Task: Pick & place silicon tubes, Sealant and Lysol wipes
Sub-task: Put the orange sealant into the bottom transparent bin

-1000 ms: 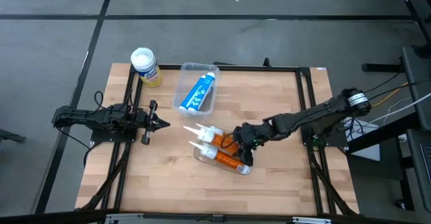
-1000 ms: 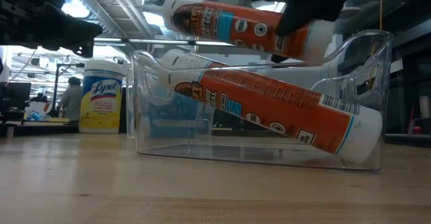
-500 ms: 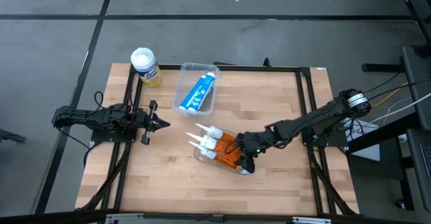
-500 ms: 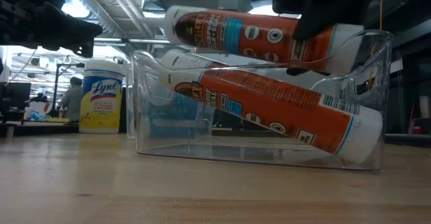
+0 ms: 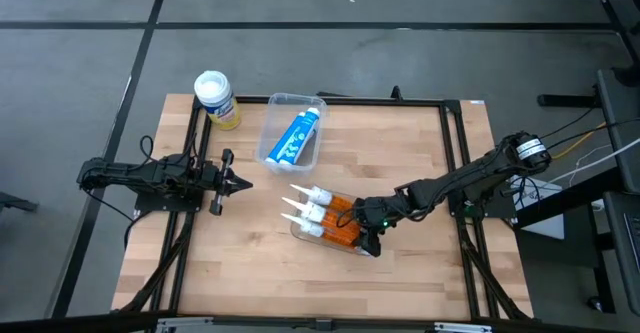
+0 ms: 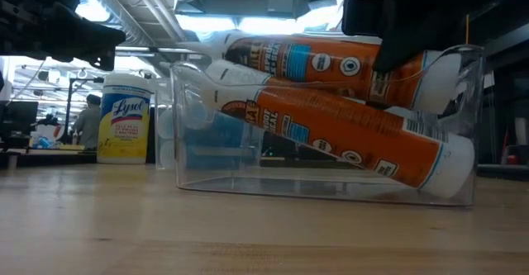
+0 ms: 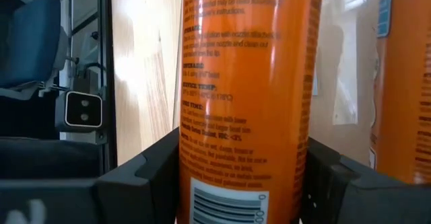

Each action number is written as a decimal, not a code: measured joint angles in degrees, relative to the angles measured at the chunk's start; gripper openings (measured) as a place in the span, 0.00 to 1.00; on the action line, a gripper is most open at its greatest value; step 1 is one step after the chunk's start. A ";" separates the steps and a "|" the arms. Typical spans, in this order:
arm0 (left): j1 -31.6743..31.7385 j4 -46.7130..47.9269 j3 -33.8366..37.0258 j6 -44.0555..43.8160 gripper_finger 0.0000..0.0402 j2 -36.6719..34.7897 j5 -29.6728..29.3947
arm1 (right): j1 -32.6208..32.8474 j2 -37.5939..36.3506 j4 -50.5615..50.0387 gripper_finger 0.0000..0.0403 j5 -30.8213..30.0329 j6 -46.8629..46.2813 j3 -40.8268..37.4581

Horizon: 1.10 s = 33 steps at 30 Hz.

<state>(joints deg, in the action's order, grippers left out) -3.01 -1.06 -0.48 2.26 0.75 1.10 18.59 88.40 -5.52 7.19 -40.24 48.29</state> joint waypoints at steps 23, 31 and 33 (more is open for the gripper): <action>0.02 0.00 -0.01 0.00 0.02 -0.02 0.00 | -0.04 0.00 -4.80 0.96 -2.62 -2.89 -0.12; 0.00 0.00 0.01 0.02 0.02 0.00 0.00 | -0.04 -0.04 -4.70 0.90 -2.72 -3.06 -0.12; 0.02 0.00 -0.01 0.02 0.02 -0.01 0.00 | -0.04 -0.14 -4.68 0.90 -3.06 -2.76 -0.12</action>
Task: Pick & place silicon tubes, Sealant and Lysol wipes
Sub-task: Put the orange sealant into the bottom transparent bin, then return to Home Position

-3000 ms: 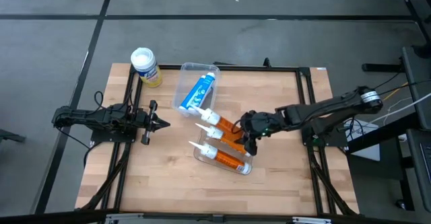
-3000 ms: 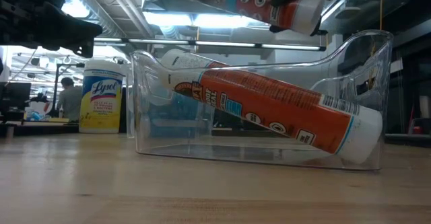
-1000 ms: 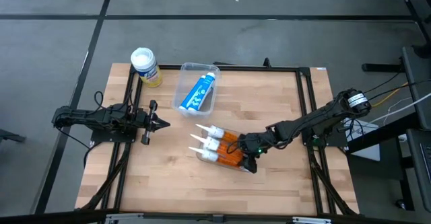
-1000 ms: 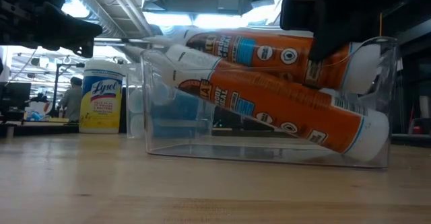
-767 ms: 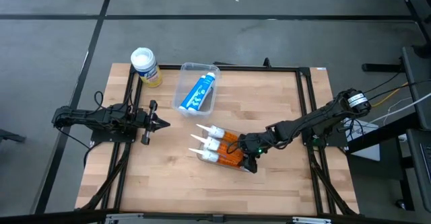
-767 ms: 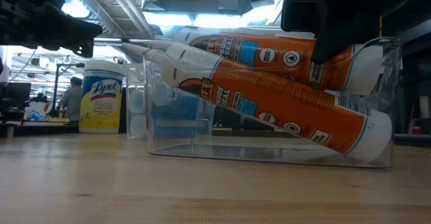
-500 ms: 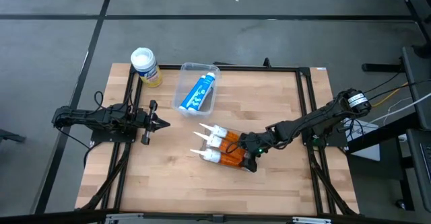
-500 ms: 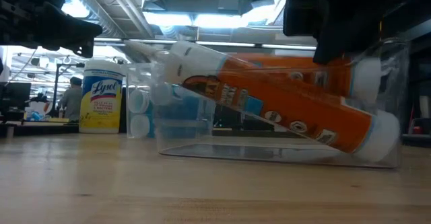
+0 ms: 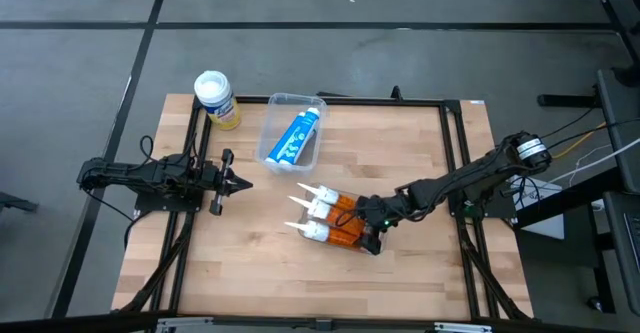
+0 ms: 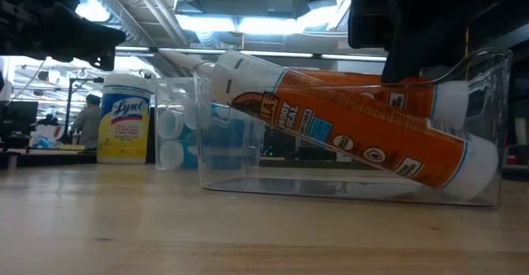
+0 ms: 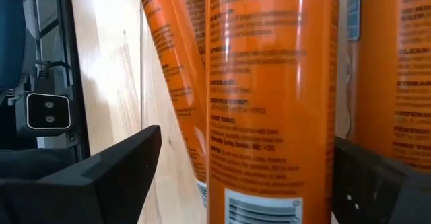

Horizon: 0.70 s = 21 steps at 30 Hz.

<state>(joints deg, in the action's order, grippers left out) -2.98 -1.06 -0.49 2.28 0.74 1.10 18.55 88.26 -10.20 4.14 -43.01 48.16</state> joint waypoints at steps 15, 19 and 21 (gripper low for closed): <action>-0.02 -0.35 0.02 -0.01 0.02 0.01 0.00 | -0.82 -5.78 1.16 0.90 -3.14 9.21 0.03; -0.01 -0.39 0.01 0.01 0.02 0.01 0.00 | -1.03 -7.51 0.94 0.90 -3.76 11.52 0.04; -0.02 -0.39 0.01 -0.02 0.02 0.00 0.00 | -1.05 -8.17 0.45 0.90 -4.61 11.99 0.04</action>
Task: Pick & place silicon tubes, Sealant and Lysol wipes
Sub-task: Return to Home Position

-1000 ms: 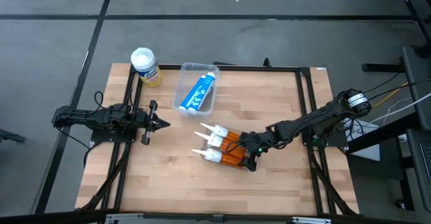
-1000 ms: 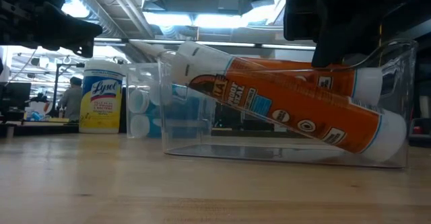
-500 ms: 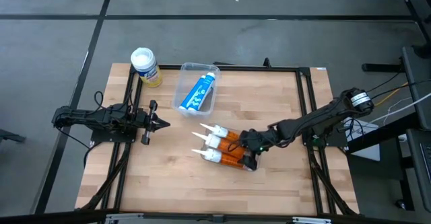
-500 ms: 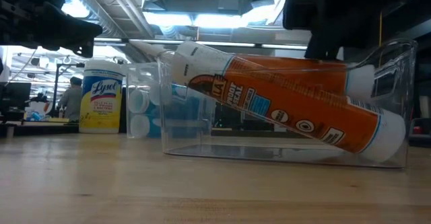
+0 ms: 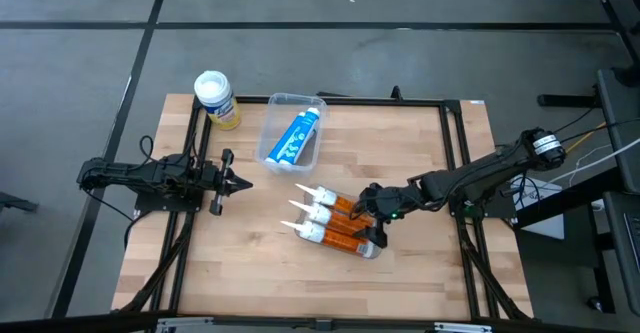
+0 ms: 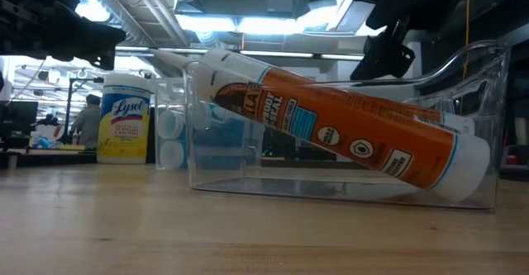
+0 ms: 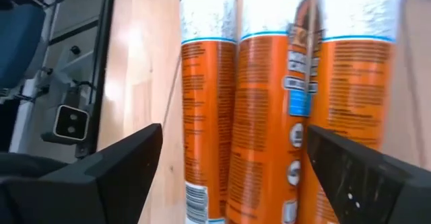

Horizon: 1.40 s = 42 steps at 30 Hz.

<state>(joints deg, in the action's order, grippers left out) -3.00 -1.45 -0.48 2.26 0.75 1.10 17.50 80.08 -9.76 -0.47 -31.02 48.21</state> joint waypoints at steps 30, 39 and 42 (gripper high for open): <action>0.00 -0.02 -0.01 0.00 0.02 -0.02 0.00 | -2.37 -6.96 -3.77 0.90 -9.65 10.87 0.00; 0.00 0.00 0.01 0.02 0.02 -0.02 0.00 | -2.34 -14.29 2.09 0.90 -9.18 8.67 -8.49; 0.00 -0.07 -0.01 0.00 0.03 -0.02 0.01 | -2.34 -17.82 7.53 0.90 -8.55 5.80 -13.37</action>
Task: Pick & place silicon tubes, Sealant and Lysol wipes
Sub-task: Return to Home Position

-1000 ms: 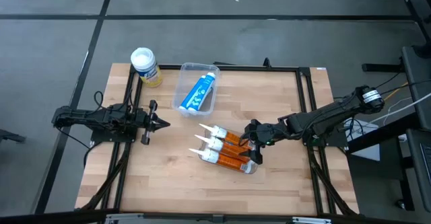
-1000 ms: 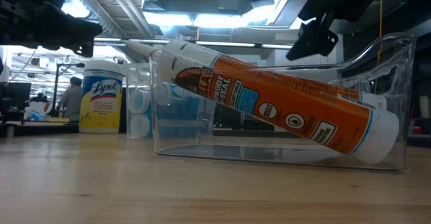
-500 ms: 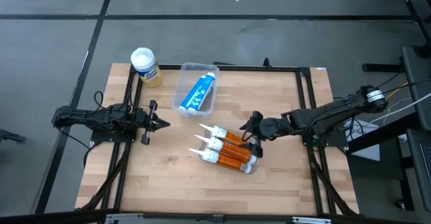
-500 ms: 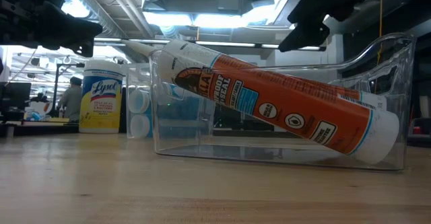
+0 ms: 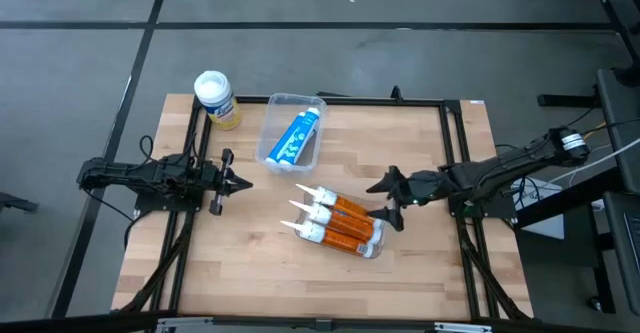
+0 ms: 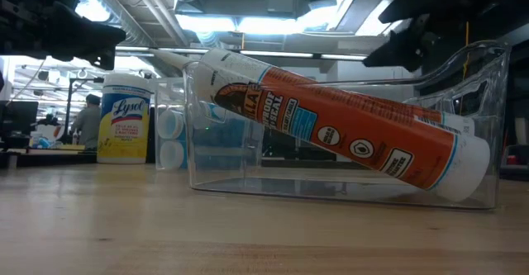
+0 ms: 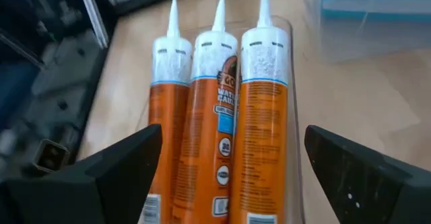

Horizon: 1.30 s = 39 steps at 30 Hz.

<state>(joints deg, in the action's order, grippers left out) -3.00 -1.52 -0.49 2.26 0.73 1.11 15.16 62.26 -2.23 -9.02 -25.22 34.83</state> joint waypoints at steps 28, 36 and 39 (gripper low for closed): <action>-0.01 0.07 0.01 0.00 0.02 0.00 -0.01 | 0.04 -34.48 24.30 0.90 11.70 9.24 -31.81; 0.00 0.06 0.02 0.01 0.03 0.01 -0.01 | 0.04 -40.97 23.39 0.90 11.58 13.77 -34.45; 0.00 0.07 0.01 0.01 0.02 0.00 -0.01 | 0.04 -42.66 23.01 0.90 9.45 17.16 -34.45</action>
<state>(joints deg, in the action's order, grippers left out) -3.00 -1.45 -0.48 2.27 0.73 1.10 15.20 19.60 20.78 0.44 -8.06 0.38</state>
